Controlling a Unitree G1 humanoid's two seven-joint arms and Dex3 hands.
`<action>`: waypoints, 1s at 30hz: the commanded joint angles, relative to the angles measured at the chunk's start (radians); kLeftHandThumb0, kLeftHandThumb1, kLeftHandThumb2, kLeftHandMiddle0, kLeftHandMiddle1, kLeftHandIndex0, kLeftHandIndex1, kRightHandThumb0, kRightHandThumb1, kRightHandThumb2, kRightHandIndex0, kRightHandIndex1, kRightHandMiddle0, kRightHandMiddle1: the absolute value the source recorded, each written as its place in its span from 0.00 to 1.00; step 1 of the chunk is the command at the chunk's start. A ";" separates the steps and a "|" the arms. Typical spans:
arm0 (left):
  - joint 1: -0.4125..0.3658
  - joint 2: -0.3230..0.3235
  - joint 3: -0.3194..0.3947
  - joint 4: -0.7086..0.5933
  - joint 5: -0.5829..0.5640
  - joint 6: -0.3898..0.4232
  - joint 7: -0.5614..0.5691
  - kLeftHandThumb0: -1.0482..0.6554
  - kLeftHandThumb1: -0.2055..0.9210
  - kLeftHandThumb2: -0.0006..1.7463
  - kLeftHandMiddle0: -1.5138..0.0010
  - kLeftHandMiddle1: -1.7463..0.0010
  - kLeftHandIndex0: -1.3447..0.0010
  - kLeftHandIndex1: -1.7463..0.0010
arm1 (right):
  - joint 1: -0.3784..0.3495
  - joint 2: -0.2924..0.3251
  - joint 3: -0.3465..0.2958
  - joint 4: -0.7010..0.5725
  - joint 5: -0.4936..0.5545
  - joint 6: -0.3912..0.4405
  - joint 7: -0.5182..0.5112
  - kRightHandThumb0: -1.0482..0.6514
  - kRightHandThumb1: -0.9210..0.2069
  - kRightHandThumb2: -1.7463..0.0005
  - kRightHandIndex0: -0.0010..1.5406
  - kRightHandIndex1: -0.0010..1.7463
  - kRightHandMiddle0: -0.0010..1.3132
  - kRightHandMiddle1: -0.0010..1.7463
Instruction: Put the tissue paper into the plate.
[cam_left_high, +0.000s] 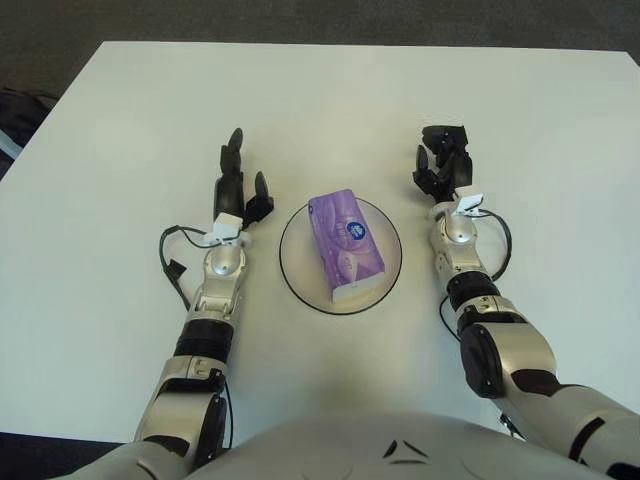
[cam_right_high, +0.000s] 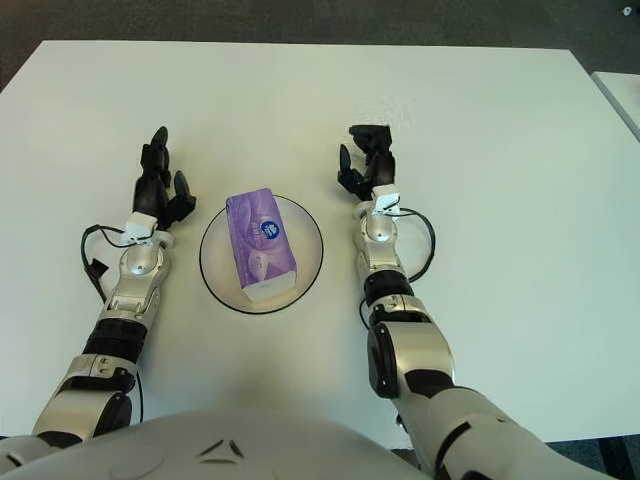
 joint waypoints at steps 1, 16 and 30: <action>0.079 -0.011 0.001 0.077 0.022 0.019 0.018 0.17 1.00 0.51 0.90 0.98 1.00 0.75 | 0.239 0.062 -0.012 0.123 -0.017 0.057 -0.127 0.36 0.17 0.55 0.21 0.40 0.00 0.63; 0.079 0.002 -0.003 0.094 0.029 0.018 0.018 0.15 1.00 0.51 0.89 0.99 1.00 0.74 | 0.240 0.078 0.014 0.128 -0.026 0.033 -0.209 0.36 0.13 0.57 0.21 0.36 0.01 0.64; 0.081 0.013 -0.006 0.098 0.033 0.020 0.013 0.14 1.00 0.52 0.87 0.99 1.00 0.71 | 0.265 0.091 0.022 0.083 0.005 0.040 -0.129 0.40 0.24 0.51 0.19 0.40 0.02 0.64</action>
